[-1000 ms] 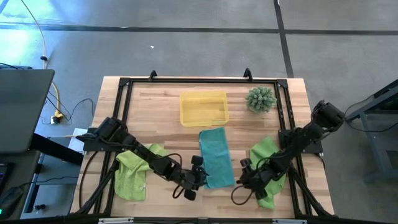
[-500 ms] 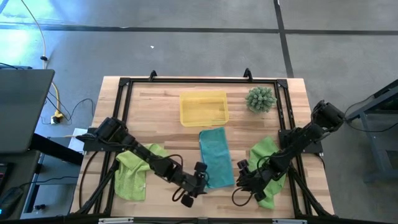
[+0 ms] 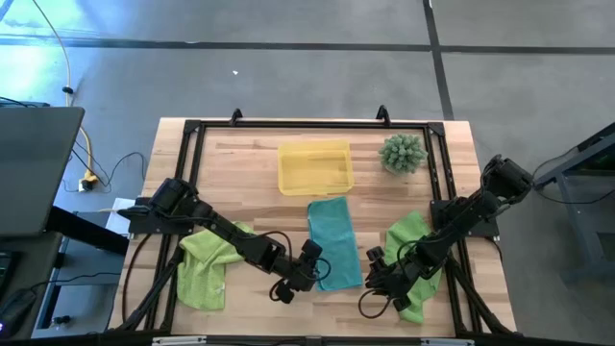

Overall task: Roll microfiber towels into tight, uniform cylinder then place into a basket
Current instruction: Roll the blue microfiber cloth

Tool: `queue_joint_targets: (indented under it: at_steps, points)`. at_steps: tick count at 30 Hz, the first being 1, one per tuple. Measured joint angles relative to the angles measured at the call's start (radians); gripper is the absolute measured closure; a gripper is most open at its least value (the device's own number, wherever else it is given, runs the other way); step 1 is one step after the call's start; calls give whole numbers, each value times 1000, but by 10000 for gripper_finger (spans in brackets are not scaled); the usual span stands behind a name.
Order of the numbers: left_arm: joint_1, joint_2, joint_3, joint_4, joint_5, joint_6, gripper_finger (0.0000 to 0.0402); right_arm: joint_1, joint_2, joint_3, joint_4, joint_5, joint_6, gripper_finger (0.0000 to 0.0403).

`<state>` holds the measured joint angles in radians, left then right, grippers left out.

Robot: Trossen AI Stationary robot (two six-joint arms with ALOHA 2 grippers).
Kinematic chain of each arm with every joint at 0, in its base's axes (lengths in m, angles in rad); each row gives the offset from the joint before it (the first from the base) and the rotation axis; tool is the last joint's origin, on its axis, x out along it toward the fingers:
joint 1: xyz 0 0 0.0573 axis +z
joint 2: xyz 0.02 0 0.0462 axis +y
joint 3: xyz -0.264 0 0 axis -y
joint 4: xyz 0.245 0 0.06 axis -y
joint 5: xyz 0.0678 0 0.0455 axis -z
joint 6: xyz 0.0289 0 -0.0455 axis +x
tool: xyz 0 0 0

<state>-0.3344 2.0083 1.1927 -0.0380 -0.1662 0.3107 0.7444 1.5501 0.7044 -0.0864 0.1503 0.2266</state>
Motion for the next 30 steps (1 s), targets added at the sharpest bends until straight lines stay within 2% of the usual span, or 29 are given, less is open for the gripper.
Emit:
queue_joint_targets:
  at_steps: [10,14,18,22,30]
  points:
    - [1,23,0,20,49,60,252,0,0,0,-1,1,0,205]
    - [-3,57,0,83,49,61,252,-1,0,0,-5,1,0,205]
    - [-4,73,0,98,-10,95,252,0,0,0,-6,1,0,205]
    - [3,73,0,98,-9,112,252,0,0,0,-6,1,0,205]
    - [21,89,1,129,70,149,255,0,0,0,-6,1,0,205]
